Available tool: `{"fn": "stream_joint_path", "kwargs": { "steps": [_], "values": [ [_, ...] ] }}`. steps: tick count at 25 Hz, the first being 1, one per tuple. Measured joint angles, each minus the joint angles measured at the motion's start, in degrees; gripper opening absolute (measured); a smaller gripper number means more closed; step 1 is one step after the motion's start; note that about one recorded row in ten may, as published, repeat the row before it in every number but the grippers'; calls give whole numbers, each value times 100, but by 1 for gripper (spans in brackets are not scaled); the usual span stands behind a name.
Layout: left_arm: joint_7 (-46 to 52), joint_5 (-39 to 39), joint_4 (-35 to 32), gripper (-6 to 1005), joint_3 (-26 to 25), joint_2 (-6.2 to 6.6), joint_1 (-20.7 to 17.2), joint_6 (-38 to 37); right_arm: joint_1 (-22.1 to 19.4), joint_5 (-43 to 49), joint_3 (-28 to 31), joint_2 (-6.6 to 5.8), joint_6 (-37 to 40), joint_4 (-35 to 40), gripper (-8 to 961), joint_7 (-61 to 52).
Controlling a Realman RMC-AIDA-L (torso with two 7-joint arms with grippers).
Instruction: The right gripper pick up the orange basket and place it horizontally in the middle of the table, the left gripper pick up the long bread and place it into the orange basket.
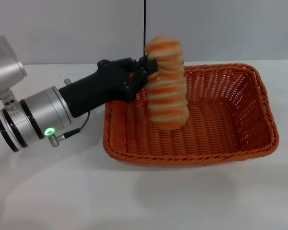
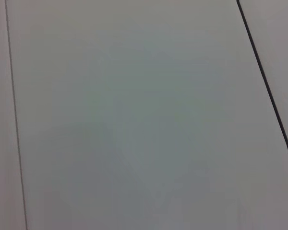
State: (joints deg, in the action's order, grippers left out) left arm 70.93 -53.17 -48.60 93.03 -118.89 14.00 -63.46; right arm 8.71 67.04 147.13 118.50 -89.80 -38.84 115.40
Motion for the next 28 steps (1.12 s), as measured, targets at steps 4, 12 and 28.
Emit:
{"fn": "stream_joint_path", "kwargs": {
  "steps": [4,12,28],
  "values": [
    [-284,3,143,129,128,1,-24,7,-6,2,-3,-4,10,0,610,0],
    [-181,6,340,200,111,50,-186,-172,-10,11,-3,-11,-5,-8,610,3],
    [-594,41,1512,776,-2052,85,-852,-1771,-32,-35,427,36,-15,133,611,389]
  ]
}}
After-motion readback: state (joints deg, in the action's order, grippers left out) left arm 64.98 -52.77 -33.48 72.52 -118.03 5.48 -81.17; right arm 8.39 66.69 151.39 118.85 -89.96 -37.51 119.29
